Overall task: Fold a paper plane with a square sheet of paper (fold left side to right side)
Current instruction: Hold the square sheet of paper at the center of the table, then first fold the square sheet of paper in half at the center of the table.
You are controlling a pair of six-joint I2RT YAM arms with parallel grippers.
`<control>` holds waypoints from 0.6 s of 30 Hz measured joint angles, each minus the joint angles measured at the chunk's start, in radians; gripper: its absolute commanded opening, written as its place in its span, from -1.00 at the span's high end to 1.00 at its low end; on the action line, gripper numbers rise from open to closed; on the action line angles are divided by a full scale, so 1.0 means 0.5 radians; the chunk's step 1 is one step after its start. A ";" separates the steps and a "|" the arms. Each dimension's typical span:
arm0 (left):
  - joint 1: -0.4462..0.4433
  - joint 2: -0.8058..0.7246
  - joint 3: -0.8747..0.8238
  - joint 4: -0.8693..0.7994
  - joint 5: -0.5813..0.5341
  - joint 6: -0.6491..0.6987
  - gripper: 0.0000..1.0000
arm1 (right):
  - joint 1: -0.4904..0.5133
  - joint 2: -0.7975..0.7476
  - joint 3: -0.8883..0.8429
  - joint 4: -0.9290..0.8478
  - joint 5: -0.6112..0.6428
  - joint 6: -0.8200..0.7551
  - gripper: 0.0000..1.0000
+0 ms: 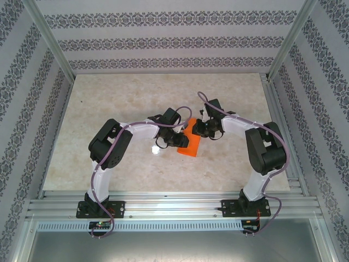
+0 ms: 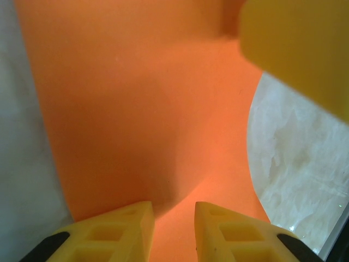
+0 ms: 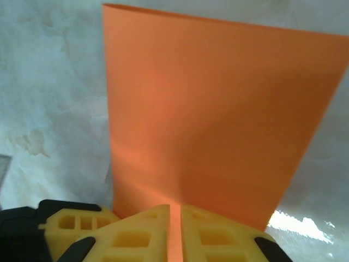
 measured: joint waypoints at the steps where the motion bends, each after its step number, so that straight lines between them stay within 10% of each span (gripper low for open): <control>1: -0.001 0.000 0.000 0.000 0.000 0.000 0.45 | 0.000 0.026 0.000 0.003 0.003 0.001 0.73; 18: -0.018 -0.060 -0.085 0.072 -0.015 0.056 0.41 | -0.001 0.134 0.027 -0.047 0.077 -0.031 0.76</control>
